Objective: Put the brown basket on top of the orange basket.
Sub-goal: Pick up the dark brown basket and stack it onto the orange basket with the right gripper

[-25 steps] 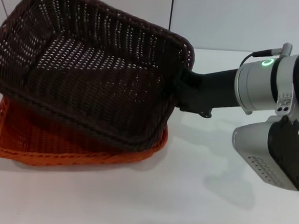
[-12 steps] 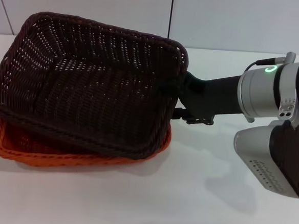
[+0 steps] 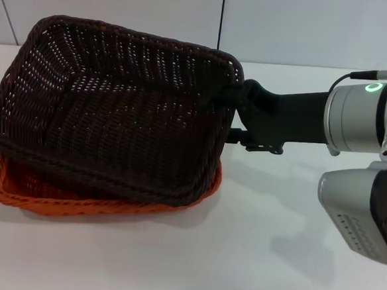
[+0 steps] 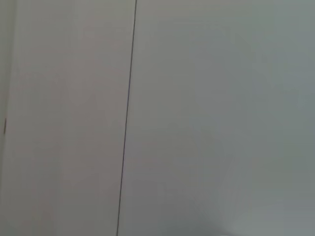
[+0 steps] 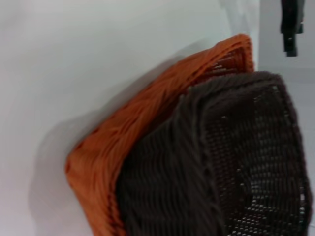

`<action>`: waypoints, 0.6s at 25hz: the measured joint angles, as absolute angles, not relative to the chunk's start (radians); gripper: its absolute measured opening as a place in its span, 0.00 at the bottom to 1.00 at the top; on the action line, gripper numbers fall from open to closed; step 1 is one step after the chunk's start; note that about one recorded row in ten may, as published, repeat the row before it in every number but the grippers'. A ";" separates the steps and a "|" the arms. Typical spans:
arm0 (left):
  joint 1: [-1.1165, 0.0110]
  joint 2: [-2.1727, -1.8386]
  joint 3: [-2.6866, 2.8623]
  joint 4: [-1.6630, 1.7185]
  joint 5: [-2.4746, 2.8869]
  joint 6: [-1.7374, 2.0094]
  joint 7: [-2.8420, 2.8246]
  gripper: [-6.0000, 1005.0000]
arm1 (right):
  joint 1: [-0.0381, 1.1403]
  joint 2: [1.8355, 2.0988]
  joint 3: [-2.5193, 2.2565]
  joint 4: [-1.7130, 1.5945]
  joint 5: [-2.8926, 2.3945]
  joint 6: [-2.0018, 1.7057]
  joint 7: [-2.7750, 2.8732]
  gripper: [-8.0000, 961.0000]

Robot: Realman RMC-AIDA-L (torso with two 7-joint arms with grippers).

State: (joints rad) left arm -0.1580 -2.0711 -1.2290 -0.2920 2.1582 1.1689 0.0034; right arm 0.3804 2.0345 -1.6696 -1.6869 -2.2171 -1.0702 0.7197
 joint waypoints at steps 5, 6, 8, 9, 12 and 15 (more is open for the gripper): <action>-0.157 -2.070 -1.225 -0.291 2.158 1.175 0.008 0.75 | 0.316 2.057 -1.672 -1.779 -2.215 -1.077 0.719 0.75; -0.155 -2.069 -1.225 -0.292 2.158 1.176 0.008 0.75 | 0.279 2.070 -1.674 -1.822 -2.208 -1.072 0.719 0.75; -0.155 -2.069 -1.227 -0.292 2.158 1.177 0.008 0.75 | 0.234 2.077 -1.685 -1.858 -2.175 -1.045 0.719 0.75; -0.154 -2.068 -1.228 -0.292 2.158 1.177 0.008 0.75 | 0.234 2.077 -1.685 -1.858 -2.175 -1.045 0.719 0.75; -0.152 -2.066 -1.230 -0.291 2.159 1.177 0.005 0.75 | 0.143 2.080 -1.738 -1.914 -2.125 -0.958 0.719 0.75; -0.152 -2.065 -1.231 -0.289 2.165 1.178 0.007 0.75 | 0.037 2.083 -1.812 -1.958 -2.136 -0.879 0.720 0.75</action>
State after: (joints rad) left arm -0.1524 -2.0647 -1.2313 -0.2885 2.1649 1.1777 0.0071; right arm 0.0373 2.0835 -1.8119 -1.9584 -2.1364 -0.8792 0.7196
